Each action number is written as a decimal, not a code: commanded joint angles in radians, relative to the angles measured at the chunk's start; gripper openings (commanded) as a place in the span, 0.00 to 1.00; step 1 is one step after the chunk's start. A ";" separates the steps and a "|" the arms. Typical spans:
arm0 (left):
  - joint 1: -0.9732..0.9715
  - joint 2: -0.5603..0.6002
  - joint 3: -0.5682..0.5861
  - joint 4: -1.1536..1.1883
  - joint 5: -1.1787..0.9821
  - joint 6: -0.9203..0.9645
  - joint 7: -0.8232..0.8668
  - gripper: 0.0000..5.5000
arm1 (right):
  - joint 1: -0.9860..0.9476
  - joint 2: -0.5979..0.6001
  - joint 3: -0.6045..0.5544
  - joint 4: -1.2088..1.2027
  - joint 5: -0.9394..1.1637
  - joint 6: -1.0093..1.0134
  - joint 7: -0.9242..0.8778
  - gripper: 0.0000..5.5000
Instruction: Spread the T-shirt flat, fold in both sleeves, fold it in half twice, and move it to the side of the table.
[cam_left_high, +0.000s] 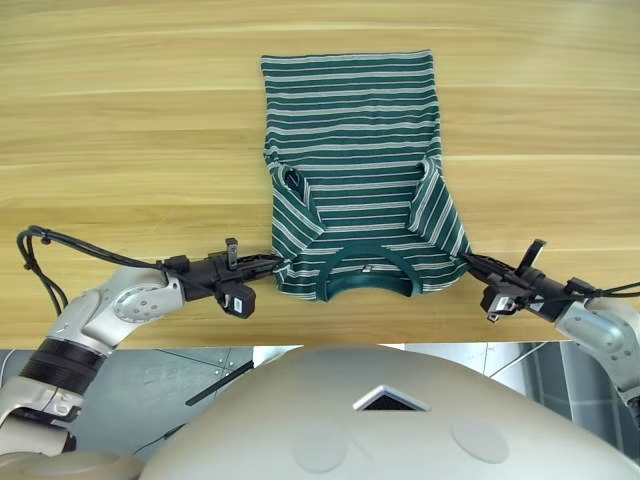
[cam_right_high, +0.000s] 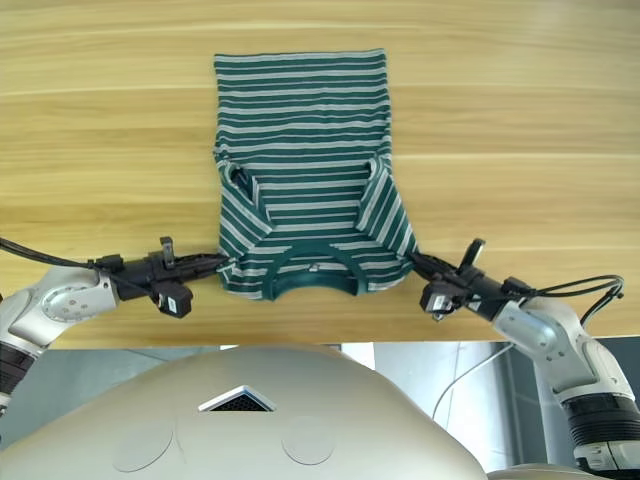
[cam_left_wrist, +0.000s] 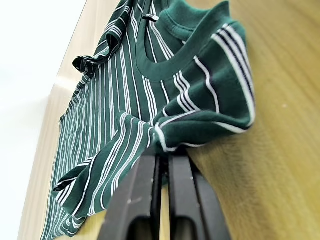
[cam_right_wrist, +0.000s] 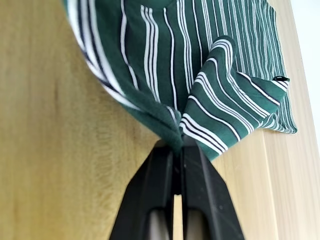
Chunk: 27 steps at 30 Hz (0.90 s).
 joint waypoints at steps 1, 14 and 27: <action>0.091 -0.014 -0.039 0.022 -0.013 0.014 -0.028 0.00 | 0.023 -0.008 0.008 -0.020 0.023 -0.014 0.028 0.00; 0.422 0.041 0.162 -0.221 -0.185 0.082 0.006 0.00 | 0.283 -0.030 -0.166 -0.228 0.298 0.034 0.134 0.00; -0.172 -0.334 0.195 -0.025 -0.282 0.341 0.054 0.00 | -0.429 0.203 -0.012 -0.158 0.298 0.259 0.095 0.00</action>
